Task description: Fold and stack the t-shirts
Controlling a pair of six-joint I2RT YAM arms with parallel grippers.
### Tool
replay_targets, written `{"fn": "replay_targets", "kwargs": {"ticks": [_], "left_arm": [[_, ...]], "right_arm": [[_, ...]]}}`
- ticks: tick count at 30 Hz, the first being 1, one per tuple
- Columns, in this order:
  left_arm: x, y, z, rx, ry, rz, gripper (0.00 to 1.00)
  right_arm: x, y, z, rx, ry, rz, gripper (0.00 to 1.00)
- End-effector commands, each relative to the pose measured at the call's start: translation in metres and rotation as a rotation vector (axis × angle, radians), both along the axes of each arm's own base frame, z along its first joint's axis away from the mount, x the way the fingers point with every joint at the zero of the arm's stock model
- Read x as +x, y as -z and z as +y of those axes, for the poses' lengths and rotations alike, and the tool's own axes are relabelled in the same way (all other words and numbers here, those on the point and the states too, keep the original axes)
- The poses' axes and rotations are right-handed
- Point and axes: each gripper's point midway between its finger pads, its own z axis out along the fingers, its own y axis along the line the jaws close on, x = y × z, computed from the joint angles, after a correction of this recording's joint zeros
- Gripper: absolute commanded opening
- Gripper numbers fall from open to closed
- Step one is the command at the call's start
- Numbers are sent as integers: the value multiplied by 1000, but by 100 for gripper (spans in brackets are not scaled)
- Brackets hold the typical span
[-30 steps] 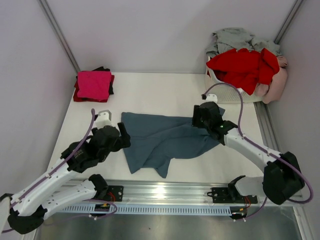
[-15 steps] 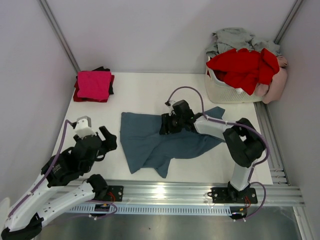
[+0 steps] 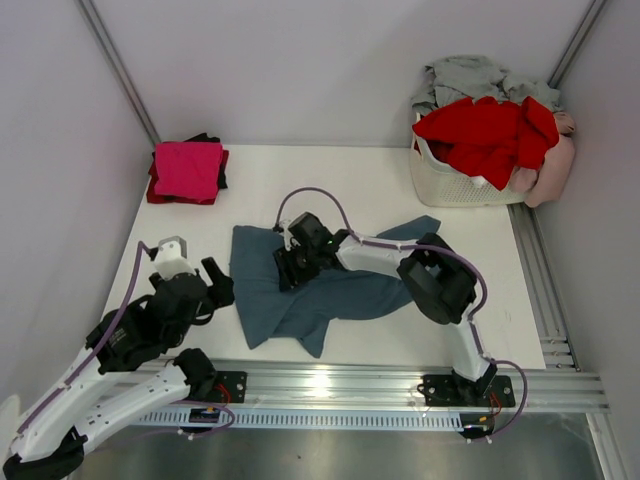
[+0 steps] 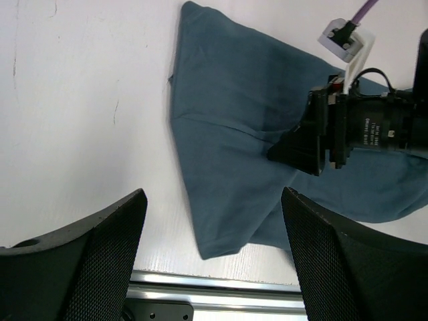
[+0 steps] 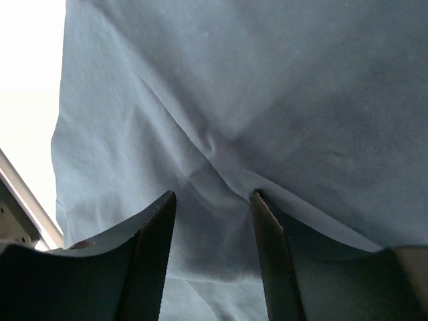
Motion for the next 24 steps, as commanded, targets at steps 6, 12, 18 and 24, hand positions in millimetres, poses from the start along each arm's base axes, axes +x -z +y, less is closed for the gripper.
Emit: {"fn": "replay_targets", "kwargs": {"ticks": [6, 12, 18, 24], "left_arm": [[-1, -1, -3, -10, 20, -8, 86], [1, -5, 2, -16, -9, -35, 86], [2, -13, 15, -27, -75, -71, 85], [2, -16, 19, -61, -102, -108, 84]], "right_arm": [[-36, 52, 8, -197, -100, 71, 0], [-54, 11, 72, -121, -243, -36, 0], [-32, -65, 122, 52, -248, -183, 0], [3, -203, 153, 282, -236, -462, 0]]}}
